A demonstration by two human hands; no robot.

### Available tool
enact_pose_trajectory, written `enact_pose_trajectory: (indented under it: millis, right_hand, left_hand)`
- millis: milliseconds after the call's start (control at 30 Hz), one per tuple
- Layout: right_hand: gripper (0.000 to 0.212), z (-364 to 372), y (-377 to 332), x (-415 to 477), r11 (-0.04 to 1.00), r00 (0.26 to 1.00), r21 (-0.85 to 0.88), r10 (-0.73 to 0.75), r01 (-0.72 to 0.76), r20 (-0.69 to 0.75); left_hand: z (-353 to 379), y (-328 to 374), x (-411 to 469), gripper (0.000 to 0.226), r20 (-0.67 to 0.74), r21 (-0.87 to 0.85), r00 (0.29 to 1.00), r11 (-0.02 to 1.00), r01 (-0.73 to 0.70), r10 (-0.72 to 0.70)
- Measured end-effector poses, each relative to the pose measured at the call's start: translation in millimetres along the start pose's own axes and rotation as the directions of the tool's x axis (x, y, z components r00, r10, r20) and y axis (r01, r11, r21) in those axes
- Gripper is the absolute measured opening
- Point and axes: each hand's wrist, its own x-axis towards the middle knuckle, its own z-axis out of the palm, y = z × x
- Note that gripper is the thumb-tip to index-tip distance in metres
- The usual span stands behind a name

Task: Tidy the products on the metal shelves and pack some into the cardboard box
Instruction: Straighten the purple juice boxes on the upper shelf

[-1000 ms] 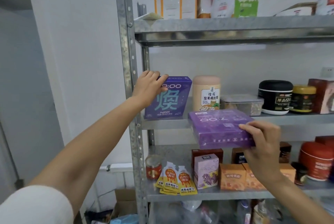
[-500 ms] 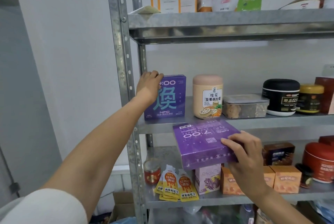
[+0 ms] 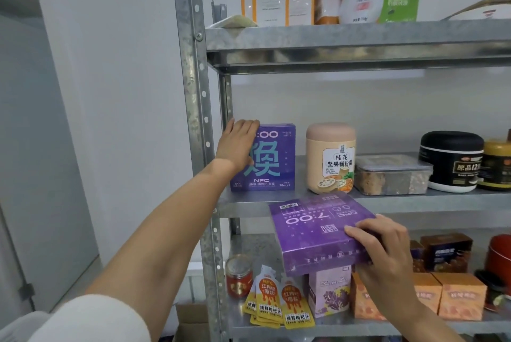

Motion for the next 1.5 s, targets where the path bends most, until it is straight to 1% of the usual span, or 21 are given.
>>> enact_pose_trajectory:
  millis: [100,300,400,500,600,733,833,900,967,1033,1067,1100,1133,1167,1200,1233,1267,1333,1367,1433,1500]
  right_hand:
    - [0.056,4,4,1,1.000,1.000,-0.004,0.002,-0.002,-0.005]
    - [0.065,9,8,-6,1.000,0.999,0.001,0.006,-0.007,0.048]
    - [0.063,10,9,-8,1.000,0.998,0.003,0.019,-0.019,0.061]
    - [0.056,8,9,-12,0.999,0.999,0.005,0.039,-0.039,0.030]
    - [0.054,4,9,-12,0.999,0.998,0.001,0.051,-0.051,0.032]
    - [0.055,-4,5,-10,0.998,0.997,0.011,0.062,-0.063,0.043]
    - [0.060,-10,3,-8,0.995,0.994,0.017,0.098,-0.099,0.048]
    - [0.060,-16,0,-3,0.993,0.993,0.038,0.114,-0.116,0.044]
    - [0.061,-22,-1,3,0.985,0.987,0.068,0.158,-0.160,0.036]
    - [0.064,-28,0,9,0.960,0.967,0.125,0.246,-0.252,0.061]
    - [0.063,-31,1,12,0.940,0.952,0.158,0.293,-0.303,0.088]
    - [0.060,-35,3,16,0.914,0.933,0.193,0.339,-0.357,0.119]
    - [0.058,-39,4,21,0.881,0.908,0.227,0.388,-0.415,0.156]
    - [0.058,-42,5,26,0.842,0.879,0.257,0.434,-0.474,0.198]
    - [0.059,-45,5,30,0.805,0.850,0.279,0.470,-0.523,0.237]
    - [0.060,-47,4,34,0.783,0.836,0.299,0.485,-0.546,0.256]
    - [0.061,-46,3,38,0.773,0.833,0.316,0.485,-0.550,0.264]
    - [0.063,-50,-2,44,0.765,0.826,0.323,0.469,-0.557,0.313]
    - [0.064,-52,-5,47,0.759,0.815,0.321,0.460,-0.567,0.351]
    - [0.068,-57,-8,50,0.727,0.785,0.334,0.457,-0.601,0.418]
    - [0.074,-61,-12,53,0.698,0.781,0.372,0.459,-0.612,0.424]
  left_hand:
    - [8,0,5,0.095,0.005,0.035,1.000,0.999,-0.016,0.016]
    - [21,0,7,0.095,0.013,0.106,1.000,0.994,-0.028,0.026]
    - [23,2,9,0.097,0.016,0.118,1.000,0.993,-0.015,0.013]
    - [25,2,10,0.097,0.024,0.108,1.000,0.994,-0.013,0.010]
    - [22,1,5,0.096,0.044,0.105,0.999,0.994,-0.021,0.016]
    - [28,3,-14,0.099,0.043,0.162,0.999,0.987,-0.018,0.011]
    - [35,9,-29,0.100,0.038,0.177,0.999,0.984,-0.012,0.005]
    - [31,14,-37,0.100,0.057,0.151,0.998,0.988,-0.010,0.001]
    - [23,24,-48,0.097,0.071,0.067,0.997,0.997,-0.026,0.021]
    - [13,41,-66,0.100,0.081,-0.170,0.995,0.984,-0.044,0.058]
    - [4,51,-79,0.105,0.100,-0.357,0.993,0.934,-0.029,0.069]
    - [-4,61,-93,0.109,0.142,-0.553,0.985,0.833,-0.002,0.097]
    - [-12,70,-107,0.111,0.202,-0.720,0.966,0.693,0.034,0.162]
    - [-19,77,-120,0.111,0.258,-0.820,0.932,0.568,0.072,0.254]
    - [-24,83,-132,0.108,0.293,-0.864,0.893,0.494,0.095,0.341]
    - [-26,87,-141,0.101,0.292,-0.891,0.876,0.443,0.103,0.384]
    - [-24,89,-147,0.089,0.264,-0.907,0.893,0.409,0.101,0.364]
    - [-27,95,-154,0.060,0.190,-0.928,0.966,0.353,0.118,0.176]
    - [-29,97,-158,0.049,0.163,-0.934,0.984,0.335,0.128,0.078]
    - [-31,98,-165,0.040,0.154,-0.944,0.988,0.291,0.153,-0.019]
    - [-35,98,-174,0.037,0.181,-0.958,0.981,0.215,0.191,-0.067]
